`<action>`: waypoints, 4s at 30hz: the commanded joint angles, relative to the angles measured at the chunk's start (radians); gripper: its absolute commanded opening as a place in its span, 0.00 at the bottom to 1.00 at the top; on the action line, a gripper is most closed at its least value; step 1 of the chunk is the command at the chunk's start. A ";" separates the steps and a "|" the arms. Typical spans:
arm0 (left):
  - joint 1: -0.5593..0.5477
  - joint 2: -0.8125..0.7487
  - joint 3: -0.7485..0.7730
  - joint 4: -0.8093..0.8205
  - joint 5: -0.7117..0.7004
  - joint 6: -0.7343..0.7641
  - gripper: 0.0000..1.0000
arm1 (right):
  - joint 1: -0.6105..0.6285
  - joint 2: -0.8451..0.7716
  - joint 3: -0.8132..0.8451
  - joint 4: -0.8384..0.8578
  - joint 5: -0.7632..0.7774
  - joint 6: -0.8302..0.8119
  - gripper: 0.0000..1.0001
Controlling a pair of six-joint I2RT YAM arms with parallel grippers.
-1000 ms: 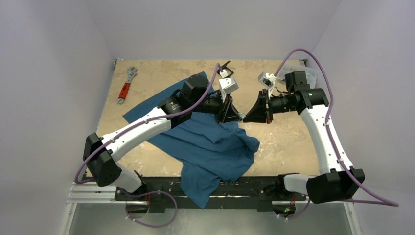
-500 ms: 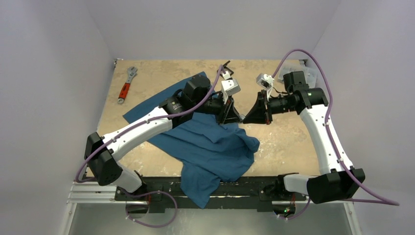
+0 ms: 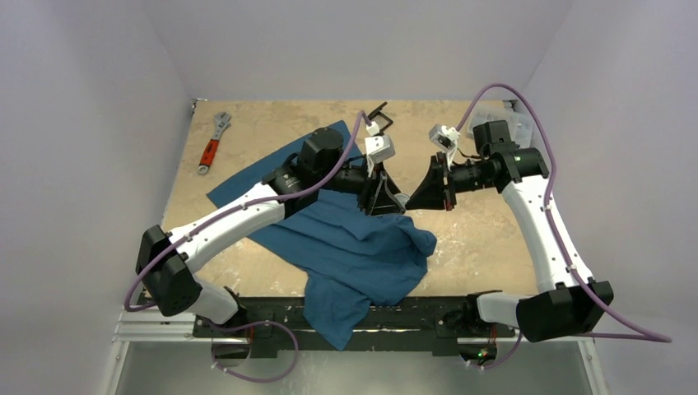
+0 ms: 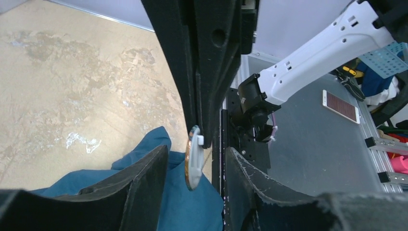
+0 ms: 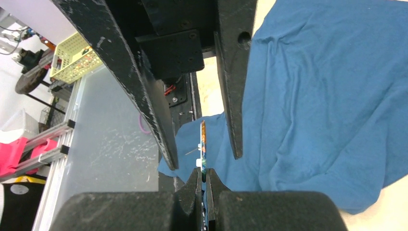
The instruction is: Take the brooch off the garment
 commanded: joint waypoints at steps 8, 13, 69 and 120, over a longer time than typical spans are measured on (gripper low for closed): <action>0.038 -0.107 -0.090 0.156 0.082 -0.037 0.45 | -0.003 0.020 -0.009 0.059 -0.094 0.069 0.00; 0.038 -0.095 -0.084 0.166 0.060 -0.044 0.39 | -0.003 0.018 -0.011 0.068 -0.119 0.089 0.00; 0.018 -0.024 -0.015 0.041 -0.022 0.029 0.09 | -0.003 0.017 0.018 0.041 -0.095 0.062 0.00; -0.039 0.084 0.098 -0.097 -0.135 0.113 0.16 | -0.002 0.034 0.048 0.012 -0.101 0.033 0.00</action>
